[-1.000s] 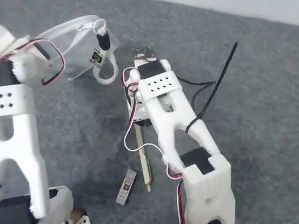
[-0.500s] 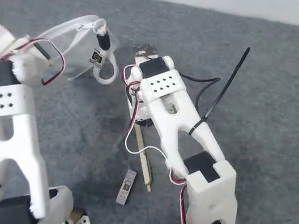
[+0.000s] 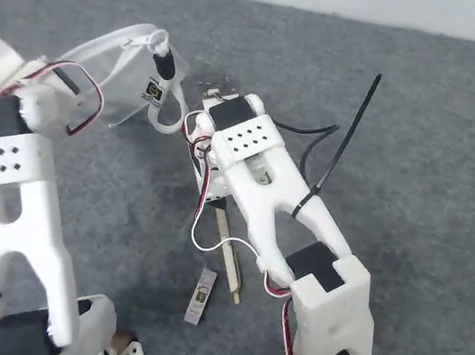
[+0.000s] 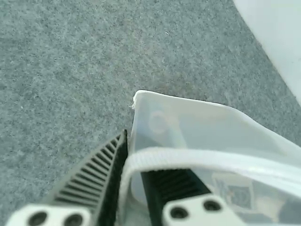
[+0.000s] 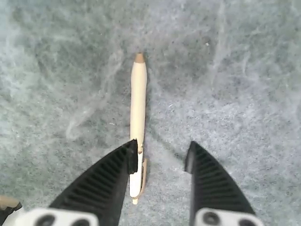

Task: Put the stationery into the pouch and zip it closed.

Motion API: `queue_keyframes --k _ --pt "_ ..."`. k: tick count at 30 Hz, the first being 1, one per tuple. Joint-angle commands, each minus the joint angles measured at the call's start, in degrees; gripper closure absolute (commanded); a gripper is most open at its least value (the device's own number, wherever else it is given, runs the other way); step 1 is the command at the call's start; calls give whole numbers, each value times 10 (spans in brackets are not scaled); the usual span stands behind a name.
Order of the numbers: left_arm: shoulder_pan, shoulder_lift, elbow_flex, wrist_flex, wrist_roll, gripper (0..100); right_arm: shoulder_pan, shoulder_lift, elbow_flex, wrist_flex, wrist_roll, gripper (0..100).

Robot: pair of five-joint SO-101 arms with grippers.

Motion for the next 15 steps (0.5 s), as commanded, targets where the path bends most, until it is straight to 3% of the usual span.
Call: queue_keyframes --k 1,15 --pt "-4 -3 -3 -16 4 987 -2 -50 -6 2 8 819" --pt "-3 -3 -3 -16 4 987 -8 89 -9 -124 8 819"
